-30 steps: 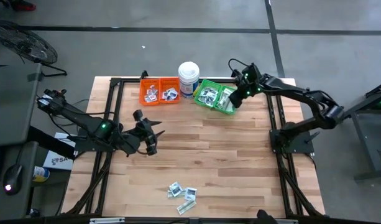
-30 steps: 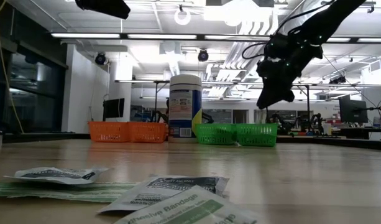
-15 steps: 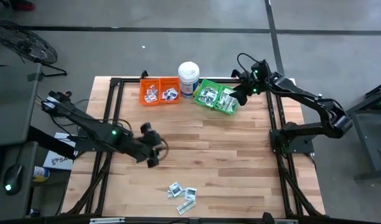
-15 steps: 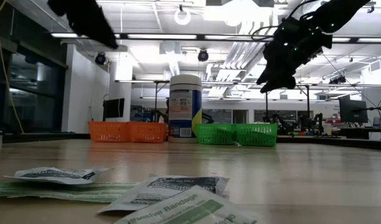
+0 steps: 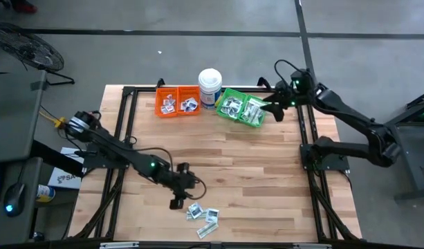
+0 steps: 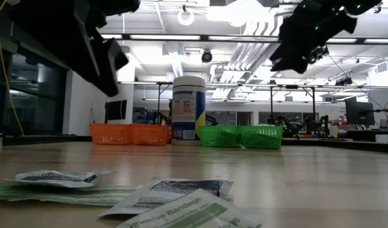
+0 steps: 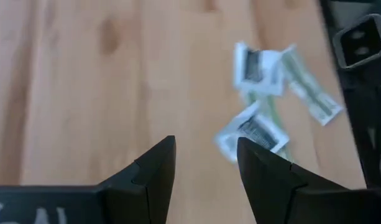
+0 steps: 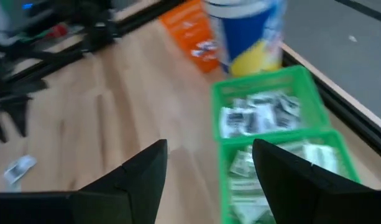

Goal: Pick & Place First Aid Supplies
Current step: Put the black towelette pack into the left green bin

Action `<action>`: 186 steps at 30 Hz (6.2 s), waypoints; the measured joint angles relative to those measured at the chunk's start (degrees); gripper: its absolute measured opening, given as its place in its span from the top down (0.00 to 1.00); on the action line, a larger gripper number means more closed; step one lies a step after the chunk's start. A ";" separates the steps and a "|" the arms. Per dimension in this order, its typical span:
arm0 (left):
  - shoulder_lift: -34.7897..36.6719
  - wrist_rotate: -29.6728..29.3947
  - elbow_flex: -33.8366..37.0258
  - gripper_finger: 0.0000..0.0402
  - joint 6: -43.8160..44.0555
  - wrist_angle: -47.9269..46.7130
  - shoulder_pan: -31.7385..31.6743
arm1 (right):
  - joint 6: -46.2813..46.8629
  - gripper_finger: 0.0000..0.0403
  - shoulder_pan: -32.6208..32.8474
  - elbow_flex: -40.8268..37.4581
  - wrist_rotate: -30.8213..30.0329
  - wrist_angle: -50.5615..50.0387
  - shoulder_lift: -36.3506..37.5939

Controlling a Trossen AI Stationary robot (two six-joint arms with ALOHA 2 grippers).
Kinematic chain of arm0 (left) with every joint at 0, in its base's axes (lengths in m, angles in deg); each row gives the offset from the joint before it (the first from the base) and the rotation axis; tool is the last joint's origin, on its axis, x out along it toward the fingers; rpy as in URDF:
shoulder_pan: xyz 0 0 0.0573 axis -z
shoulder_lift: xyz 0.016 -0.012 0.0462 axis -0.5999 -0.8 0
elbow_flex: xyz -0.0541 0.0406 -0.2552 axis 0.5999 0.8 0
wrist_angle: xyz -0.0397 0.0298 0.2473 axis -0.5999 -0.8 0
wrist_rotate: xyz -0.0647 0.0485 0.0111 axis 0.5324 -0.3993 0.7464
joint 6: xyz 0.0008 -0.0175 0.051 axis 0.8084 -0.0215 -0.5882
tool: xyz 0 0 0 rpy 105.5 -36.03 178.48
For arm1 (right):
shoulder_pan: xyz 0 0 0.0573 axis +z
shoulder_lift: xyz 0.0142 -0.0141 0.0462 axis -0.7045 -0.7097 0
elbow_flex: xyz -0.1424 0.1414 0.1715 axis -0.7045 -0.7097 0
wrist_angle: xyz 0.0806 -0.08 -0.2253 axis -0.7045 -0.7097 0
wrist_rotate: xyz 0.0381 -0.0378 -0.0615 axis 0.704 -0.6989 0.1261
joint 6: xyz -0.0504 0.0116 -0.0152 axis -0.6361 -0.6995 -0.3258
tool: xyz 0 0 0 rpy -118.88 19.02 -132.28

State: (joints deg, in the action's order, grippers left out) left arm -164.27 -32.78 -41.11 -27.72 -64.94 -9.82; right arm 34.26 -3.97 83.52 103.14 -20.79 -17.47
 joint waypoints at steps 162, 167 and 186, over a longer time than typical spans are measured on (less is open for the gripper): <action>-19.01 6.70 -14.13 0.79 -58.69 -2.01 -0.04 | 37.44 0.44 65.06 0.04 -41.33 -0.60 5.42; -19.01 4.44 -17.84 0.60 -63.50 -6.87 -0.04 | 36.94 0.44 65.03 0.04 -41.30 -0.58 5.42; -24.30 20.09 -26.16 0.51 -71.22 -18.74 -8.32 | 36.27 0.44 65.03 0.04 -42.27 -0.74 5.44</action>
State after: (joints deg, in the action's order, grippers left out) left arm -188.57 -12.69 -67.27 -98.93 -83.67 -18.14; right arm 70.53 61.06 83.56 60.87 -21.53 -12.04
